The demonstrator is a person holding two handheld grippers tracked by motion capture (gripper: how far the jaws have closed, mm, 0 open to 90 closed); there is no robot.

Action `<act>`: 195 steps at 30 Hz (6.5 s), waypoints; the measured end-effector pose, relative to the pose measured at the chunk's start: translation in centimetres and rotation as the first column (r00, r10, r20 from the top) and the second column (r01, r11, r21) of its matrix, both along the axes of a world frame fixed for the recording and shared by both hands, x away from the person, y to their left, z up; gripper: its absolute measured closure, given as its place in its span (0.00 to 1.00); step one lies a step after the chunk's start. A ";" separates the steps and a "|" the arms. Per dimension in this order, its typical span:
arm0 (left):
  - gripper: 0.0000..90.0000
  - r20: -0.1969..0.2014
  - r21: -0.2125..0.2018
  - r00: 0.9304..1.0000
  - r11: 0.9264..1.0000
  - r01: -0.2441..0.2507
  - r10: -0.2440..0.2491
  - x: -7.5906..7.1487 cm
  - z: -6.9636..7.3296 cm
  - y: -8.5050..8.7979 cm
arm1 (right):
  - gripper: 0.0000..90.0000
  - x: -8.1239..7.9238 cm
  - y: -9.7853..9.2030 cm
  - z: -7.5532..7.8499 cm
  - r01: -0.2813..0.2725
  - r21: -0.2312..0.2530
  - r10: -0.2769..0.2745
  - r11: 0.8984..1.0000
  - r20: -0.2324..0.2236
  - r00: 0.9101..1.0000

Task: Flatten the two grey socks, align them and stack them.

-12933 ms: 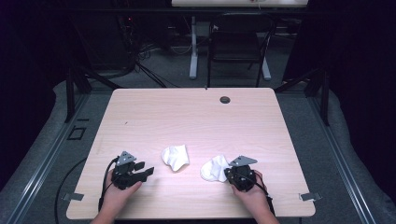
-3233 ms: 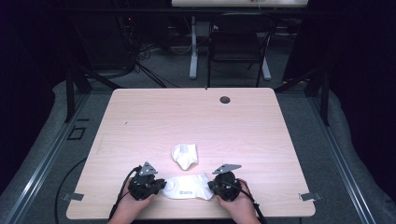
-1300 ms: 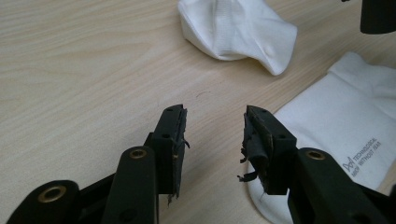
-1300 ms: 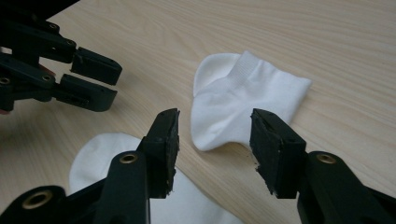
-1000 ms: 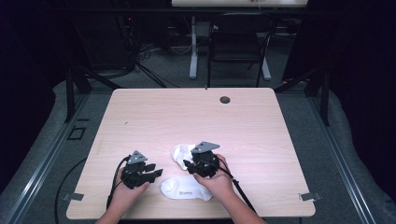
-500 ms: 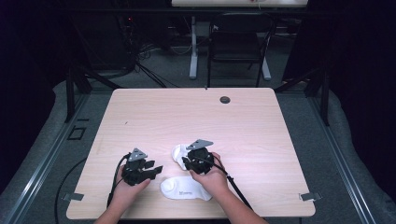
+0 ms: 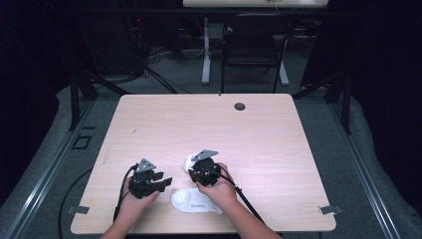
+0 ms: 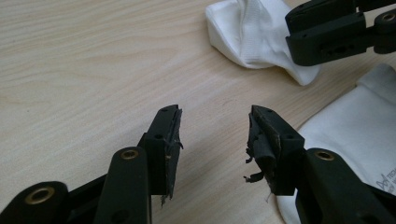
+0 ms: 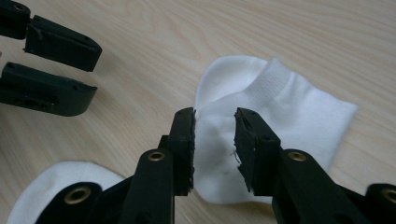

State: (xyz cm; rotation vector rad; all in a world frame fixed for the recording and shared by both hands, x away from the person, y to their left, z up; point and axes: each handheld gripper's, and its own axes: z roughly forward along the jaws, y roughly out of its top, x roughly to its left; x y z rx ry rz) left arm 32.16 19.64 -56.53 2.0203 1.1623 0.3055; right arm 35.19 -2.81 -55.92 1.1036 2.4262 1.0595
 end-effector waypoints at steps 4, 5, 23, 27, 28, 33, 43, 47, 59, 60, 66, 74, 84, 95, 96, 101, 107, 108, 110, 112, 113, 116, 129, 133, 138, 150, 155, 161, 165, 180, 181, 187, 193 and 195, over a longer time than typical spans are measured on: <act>0.60 -0.002 -0.002 1.000 1.000 0.002 -0.002 0.0 0.0 0.1 | 0.75 0.0 0.7 -0.3 -0.018 -0.027 0.019 0.999 0.014 1.000; 0.60 -0.001 -0.003 1.000 1.000 0.002 -0.002 0.0 0.0 0.1 | 0.76 -0.1 1.1 -0.4 -0.023 -0.059 0.024 0.998 0.018 1.000; 0.59 0.011 -0.002 1.000 1.000 -0.005 0.005 0.4 0.0 -0.1 | 0.98 -0.2 0.8 -0.3 0.002 -0.081 -0.001 0.997 0.005 1.000; 0.60 0.016 -0.008 1.000 1.000 -0.008 0.008 0.8 0.4 -0.5 | 0.98 -0.3 0.4 0.2 0.022 -0.019 -0.022 1.000 0.008 1.000; 0.60 0.023 -0.012 1.000 1.000 -0.006 0.007 0.9 0.5 -0.7 | 0.98 -0.3 0.3 0.4 0.026 -0.011 -0.026 1.000 0.003 1.000; 0.61 0.024 -0.005 1.000 1.000 -0.005 0.005 2.1 0.9 -1.9 | 0.98 -0.6 -0.4 1.2 0.037 0.026 -0.037 0.999 0.006 0.999; 0.64 0.013 0.007 1.000 1.000 -0.014 0.014 4.6 0.3 -4.2 | 0.98 -0.7 -1.6 1.7 0.050 0.069 -0.051 0.996 0.003 0.999; 0.64 0.002 0.020 1.000 1.000 -0.020 0.020 5.3 -0.2 -4.9 | 0.98 -0.8 -1.9 1.9 0.050 0.071 -0.051 0.996 0.007 0.999; 0.90 -0.006 0.059 1.000 0.998 -0.023 0.024 5.9 -0.9 -5.9 | 0.98 -1.1 -3.0 2.5 0.057 0.086 -0.059 0.995 0.022 0.998; 0.92 -0.012 0.061 1.000 0.998 -0.017 0.017 5.9 -0.8 -5.8 | 0.98 -1.1 -3.1 2.5 0.061 0.093 -0.063 0.994 0.022 0.998; 0.99 -0.006 0.066 1.000 0.998 -0.013 0.013 5.8 -0.6 -5.5 | 0.98 -1.3 -4.1 2.8 0.077 0.101 -0.081 0.992 0.038 0.996; 0.99 0.002 0.063 1.000 0.998 -0.020 0.020 5.3 -0.1 -4.7 | 0.98 -1.4 -6.5 2.6 0.125 0.105 -0.129 0.987 0.030 0.991; 0.99 -0.009 0.065 1.000 0.998 -0.020 0.021 4.6 -0.1 -3.7 | 0.98 -1.4 -9.1 1.1 0.184 0.090 -0.184 0.979 -0.013 0.983; 0.99 -0.022 0.058 1.000 0.998 -0.006 0.008 3.2 -0.4 -3.3 | 0.92 -1.3 -10.0 -0.2 0.229 0.090 -0.224 0.969 -0.062 0.973; 0.99 -0.030 0.057 1.000 0.998 0.000 0.002 3.1 -0.4 -3.2 | 0.90 -1.3 -10.0 0.1 0.228 0.105 -0.223 0.968 -0.056 0.973; 0.99 -0.030 0.049 1.000 0.999 -0.007 0.008 2.9 -0.6 -3.1 | 0.91 -2.0 -9.1 1.7 0.181 0.135 -0.180 0.974 -0.016 0.983; 0.99 -0.042 0.042 0.999 0.999 -0.003 0.005 2.8 -0.7 -3.0 | 0.94 -1.1 -7.5 0.9 0.160 0.067 -0.159 0.985 -0.020 0.987; 0.99 -0.038 0.041 0.999 0.999 -0.002 0.004 2.8 -0.8 -2.9 | 0.94 -0.7 -7.4 0.6 0.167 0.059 -0.166 0.984 -0.019 0.986; 0.98 -0.047 0.032 0.999 0.999 -0.002 0.004 2.8 -0.8 -2.8 | 0.94 -0.2 -7.4 0.1 0.183 0.036 -0.181 0.983 -0.036 0.983; 0.98 -0.053 0.028 0.999 1.000 -0.002 0.004 2.8 -0.9 -2.7 | 0.94 0.1 -7.4 -0.3 0.194 0.027 -0.192 0.981 -0.044 0.980; 0.98 -0.054 0.028 0.999 1.000 0.000 0.002 2.8 -0.9 -2.6 | 0.94 0.4 -7.5 -0.5 0.201 0.019 -0.200 0.979 -0.046 0.979; 0.98 -0.057 0.024 0.998 1.000 0.004 -0.003 2.7 -0.9 -2.6 | 0.91 0.8 -7.6 -0.8 0.212 0.016 -0.211 0.977 -0.066 0.975; 0.94 -0.064 0.010 0.998 1.000 0.008 -0.008 2.6 -0.8 -2.4 | 0.91 1.2 -8.1 -1.5 0.226 0.009 -0.225 0.974 -0.081 0.971; 0.86 -0.058 -0.025 0.998 1.000 0.003 -0.005 2.7 -0.1 -2.3 | 0.89 1.1 -8.3 -1.3 0.226 0.016 -0.224 0.974 -0.074 0.972; 0.79 -0.044 -0.008 0.999 1.000 -0.017 0.017 3.4 0.1 -2.7 | 0.83 1.0 -8.7 -0.6 0.230 0.045 -0.227 0.972 -0.061 0.972; 0.87 -0.078 0.015 0.997 1.000 -0.022 0.023 4.6 -0.7 -3.3 | 0.74 1.7 -9.7 -1.4 0.251 0.061 -0.244 0.966 -0.107 0.964; 0.93 -0.078 0.025 0.997 0.999 -0.022 0.024 4.6 -0.7 -3.5 | 0.87 1.6 -9.2 -1.5 0.229 0.052 -0.222 0.972 -0.109 0.969; 0.99 -0.067 0.018 0.998 1.000 -0.019 0.020 4.5 -0.2 -3.4 | 0.96 1.4 -9.3 -1.0 0.218 0.058 -0.211 0.974 -0.099 0.972; 0.99 -0.050 0.011 0.999 1.000 -0.013 0.014 4.3 0.5 -3.1 | 0.96 1.1 -9.5 -0.3 0.206 0.077 -0.199 0.976 -0.089 0.976; 0.99 -0.009 -0.013 1.000 1.000 0.023 -0.023 1.9 2.4 -2.3 | 0.96 -1.2 -9.6 2.7 0.147 0.111 -0.143 0.983 -0.044 0.989; 0.99 -0.007 -0.010 0.999 0.999 0.031 -0.031 1.7 2.4 -2.2 | 0.96 -1.4 -9.6 2.8 0.141 0.112 -0.137 0.984 -0.040 0.990; 0.99 -0.011 -0.019 0.999 0.999 0.047 -0.047 0.3 2.6 -2.1 | 0.96 -2.8 -9.9 3.2 0.121 0.115 -0.117 0.986 -0.040 0.992; 0.99 -0.007 -0.023 0.997 0.997 0.072 -0.072 -1.2 2.7 -2.1 | 0.96 -4.5 -10.4 3.0 0.107 0.122 -0.102 0.987 -0.048 0.994; 0.99 -0.012 -0.026 0.997 0.996 0.082 -0.082 -1.7 2.8 -2.1 | 0.96 -4.9 -10.5 2.9 0.108 0.127 -0.102 0.986 -0.050 0.994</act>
